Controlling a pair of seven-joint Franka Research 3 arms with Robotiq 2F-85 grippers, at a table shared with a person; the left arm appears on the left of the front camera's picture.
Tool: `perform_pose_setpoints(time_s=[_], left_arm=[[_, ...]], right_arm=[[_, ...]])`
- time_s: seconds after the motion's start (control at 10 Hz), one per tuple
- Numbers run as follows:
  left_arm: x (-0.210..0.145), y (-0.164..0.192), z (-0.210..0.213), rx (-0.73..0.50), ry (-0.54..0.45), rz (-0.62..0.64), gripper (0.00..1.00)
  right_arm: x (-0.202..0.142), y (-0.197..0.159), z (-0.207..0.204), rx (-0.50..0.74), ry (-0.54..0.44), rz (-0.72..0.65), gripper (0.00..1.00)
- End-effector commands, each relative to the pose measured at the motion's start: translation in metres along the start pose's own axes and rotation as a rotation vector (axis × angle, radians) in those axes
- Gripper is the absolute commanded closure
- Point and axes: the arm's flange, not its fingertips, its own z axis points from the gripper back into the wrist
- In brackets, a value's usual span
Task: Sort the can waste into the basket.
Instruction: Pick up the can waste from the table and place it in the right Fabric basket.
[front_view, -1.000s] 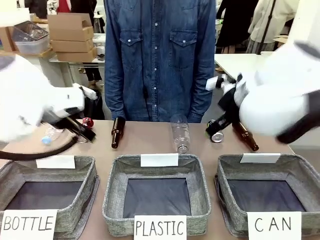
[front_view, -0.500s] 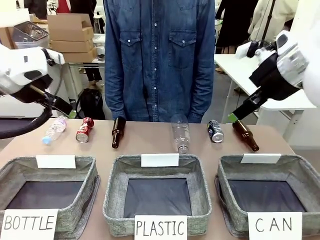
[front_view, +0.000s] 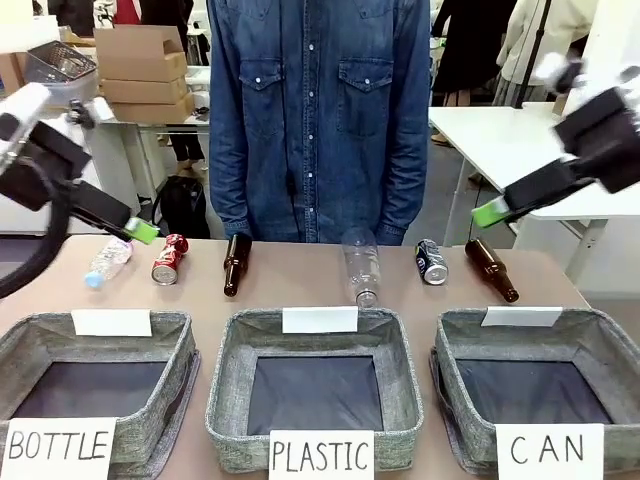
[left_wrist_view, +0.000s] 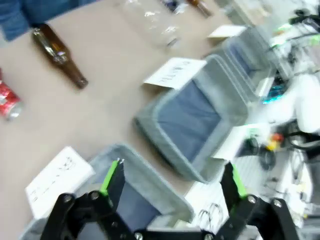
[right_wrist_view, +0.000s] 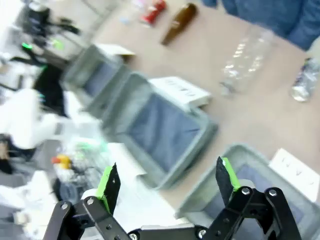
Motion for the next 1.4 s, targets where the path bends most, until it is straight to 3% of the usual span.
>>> perform_pose_setpoints(time_s=[0.0,0.1,0.3,0.4,0.5,0.6,1.0,1.1,1.2,1.3], left_arm=[[-0.013,0.039,0.028,-0.384,-0.126,0.36,0.0],[-0.018,0.046,0.036,-0.439,-0.28,0.382,0.0],[-0.021,0.055,0.043,-0.494,-0.383,0.372,0.0],[-0.019,0.059,0.042,-0.466,-0.371,0.412,0.0],[-0.014,0.056,0.034,-0.123,-0.155,0.46,0.0],[-0.03,0.062,0.053,-0.507,-0.375,0.398,0.0],[-0.03,0.062,0.053,-0.507,-0.375,0.398,0.0],[-0.031,0.061,0.054,-0.485,-0.353,0.424,0.0],[-0.013,0.083,0.058,-0.423,-0.169,0.335,0.0],[0.005,0.099,0.056,-0.226,-0.074,0.39,0.0]], right_arm=[[-0.021,-0.044,0.036,0.423,-0.207,-0.604,0.0],[-0.028,-0.062,0.037,0.412,-0.201,-0.717,0.0],[-0.035,-0.091,0.026,0.433,-0.19,-0.845,0.0],[-0.035,-0.097,0.02,0.427,-0.198,-0.831,0.0],[-0.036,-0.089,0.013,0.302,-0.324,-0.548,0.0],[-0.047,-0.108,0.035,0.408,-0.146,-0.693,0.0],[-0.047,-0.108,0.035,0.408,-0.146,-0.693,0.0],[-0.047,-0.108,0.035,0.408,-0.146,-0.693,0.0],[-0.047,-0.108,0.035,0.408,-0.146,-0.693,0.0],[-0.047,-0.108,0.035,0.408,-0.146,-0.693,0.0]])
